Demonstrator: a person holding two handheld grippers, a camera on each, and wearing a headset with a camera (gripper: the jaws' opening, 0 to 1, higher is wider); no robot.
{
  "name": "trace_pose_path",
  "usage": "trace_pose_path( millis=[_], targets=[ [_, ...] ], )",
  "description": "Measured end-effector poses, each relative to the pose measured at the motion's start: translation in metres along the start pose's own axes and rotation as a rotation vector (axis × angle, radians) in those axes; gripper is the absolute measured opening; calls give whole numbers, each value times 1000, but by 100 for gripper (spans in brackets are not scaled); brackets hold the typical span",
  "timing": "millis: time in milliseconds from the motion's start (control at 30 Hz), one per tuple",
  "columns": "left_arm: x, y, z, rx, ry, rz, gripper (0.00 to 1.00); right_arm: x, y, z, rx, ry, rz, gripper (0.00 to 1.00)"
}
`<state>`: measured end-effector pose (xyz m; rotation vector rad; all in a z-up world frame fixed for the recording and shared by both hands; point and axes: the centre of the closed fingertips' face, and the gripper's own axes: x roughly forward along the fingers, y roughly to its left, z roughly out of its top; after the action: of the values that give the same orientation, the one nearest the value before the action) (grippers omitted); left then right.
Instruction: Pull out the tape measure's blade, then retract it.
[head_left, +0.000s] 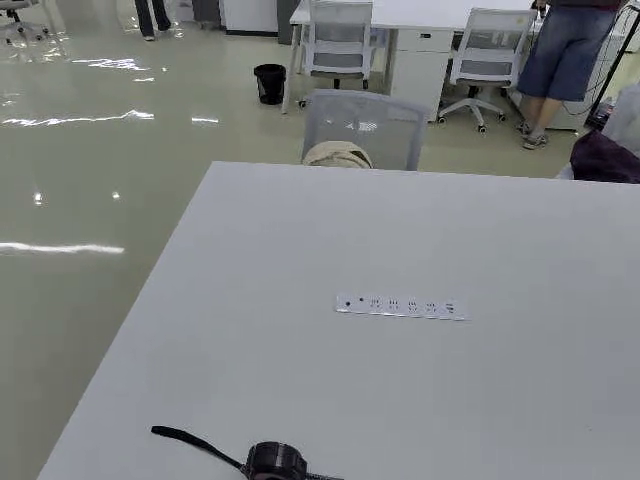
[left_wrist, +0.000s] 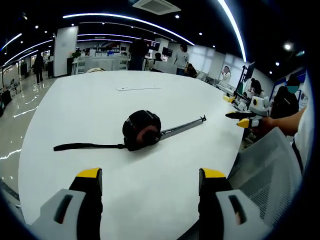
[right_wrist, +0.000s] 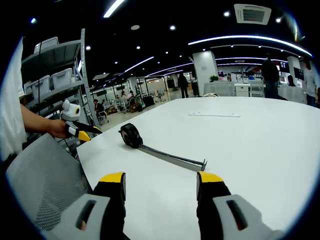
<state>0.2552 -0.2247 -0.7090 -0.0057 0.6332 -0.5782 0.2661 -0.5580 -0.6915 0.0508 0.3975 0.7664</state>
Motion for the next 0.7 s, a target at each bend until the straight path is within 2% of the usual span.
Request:
trace_pose_path(
  millis=[200, 400, 533, 700],
  targets=[
    [0, 1, -3, -5, 4, 7, 78, -4, 2, -4, 22, -4, -6, 58],
    [-1, -1, -1, -8, -1, 7, 78, -5, 2, -6, 22, 2, -13, 58],
    [1, 1, -4, 0, 8, 5, 77, -5, 2, -7, 27, 2, -13, 58],
    [0, -1, -2, 1, 9, 4, 77, -4, 1, -8, 26, 1, -12, 58]
  ],
)
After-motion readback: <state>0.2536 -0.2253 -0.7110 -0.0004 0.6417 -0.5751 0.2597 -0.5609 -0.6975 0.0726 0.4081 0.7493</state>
